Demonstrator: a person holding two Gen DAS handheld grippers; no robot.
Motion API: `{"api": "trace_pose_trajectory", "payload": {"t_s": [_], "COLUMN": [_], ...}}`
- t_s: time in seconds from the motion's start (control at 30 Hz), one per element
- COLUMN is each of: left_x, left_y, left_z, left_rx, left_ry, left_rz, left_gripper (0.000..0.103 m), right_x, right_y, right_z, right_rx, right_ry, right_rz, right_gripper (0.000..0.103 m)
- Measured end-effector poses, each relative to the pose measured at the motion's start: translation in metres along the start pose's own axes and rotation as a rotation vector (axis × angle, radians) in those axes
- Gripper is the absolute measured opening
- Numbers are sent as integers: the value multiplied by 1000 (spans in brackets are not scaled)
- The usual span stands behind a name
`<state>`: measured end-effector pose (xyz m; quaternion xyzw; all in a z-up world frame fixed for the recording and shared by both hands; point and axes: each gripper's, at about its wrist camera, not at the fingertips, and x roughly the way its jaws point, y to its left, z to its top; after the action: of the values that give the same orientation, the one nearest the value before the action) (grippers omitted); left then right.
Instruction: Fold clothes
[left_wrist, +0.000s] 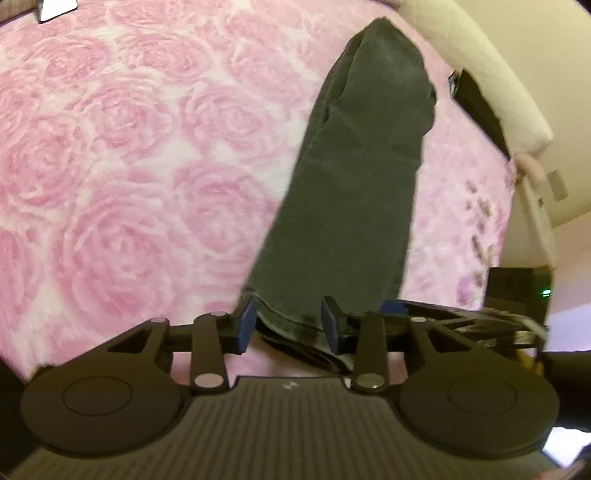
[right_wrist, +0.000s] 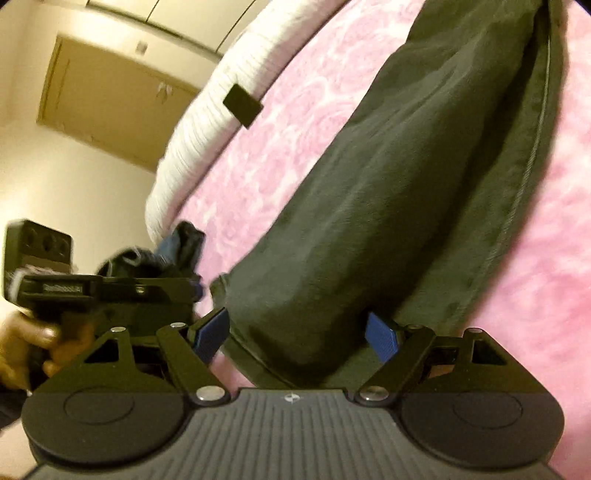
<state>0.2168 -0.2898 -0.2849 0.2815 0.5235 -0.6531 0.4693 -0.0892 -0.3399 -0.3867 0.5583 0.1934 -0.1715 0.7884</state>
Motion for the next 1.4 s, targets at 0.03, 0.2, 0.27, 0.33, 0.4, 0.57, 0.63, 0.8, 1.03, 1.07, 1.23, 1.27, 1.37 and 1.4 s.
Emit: {"api": "trace_pose_trajectory", "payload": {"t_s": [0.03, 0.2, 0.27, 0.33, 0.4, 0.57, 0.63, 0.8, 1.03, 1.07, 1.23, 1.27, 1.37, 1.4], "left_x": [8, 30, 31, 34, 37, 44, 46, 57, 55, 52, 44, 43, 35, 30], "left_y": [4, 16, 18, 18, 16, 14, 14, 2, -4, -3, -5, -7, -21, -29], "left_z": [2, 3, 2, 0, -2, -6, -6, -7, 0, 1, 2, 2, -1, -3], "left_rx": [12, 48, 40, 58, 75, 114, 130, 244, 275, 272, 269, 272, 316, 344], "left_ry": [22, 81, 81, 91, 98, 106, 104, 114, 146, 143, 139, 141, 143, 135], "left_rz": [4, 19, 3, 1, 9, 24, 29, 88, 55, 50, 21, 16, -13, -19], "left_gripper": [38, 38, 38, 38, 38, 39, 40, 37, 18, 17, 16, 16, 16, 16], "right_x": [3, -3, -17, -30, -39, -41, -33, -13, -34, -35, -23, -22, -36, -46], "right_y": [-1, -10, -10, -5, 3, 11, 9, 9, 8, 9, -2, -2, 3, 13], "right_z": [-1, -2, 0, 2, 0, -21, -30, -32, -54, -57, -47, -45, -46, -46], "right_rx": [18, 134, 160, 159, 127, 50, 47, 19, 172, 170, 227, 236, 295, 285], "right_ry": [-16, -50, -57, -58, -36, 14, 16, -10, -29, -38, -35, -25, -30, -35], "right_rz": [7, 57, 78, 93, 57, -95, -110, -153, -121, -122, -92, -113, -148, -172], "right_gripper": [76, 39, 29, 25, 21, 27, 45, 44, 46, 46, 34, 24, 13, 12]}}
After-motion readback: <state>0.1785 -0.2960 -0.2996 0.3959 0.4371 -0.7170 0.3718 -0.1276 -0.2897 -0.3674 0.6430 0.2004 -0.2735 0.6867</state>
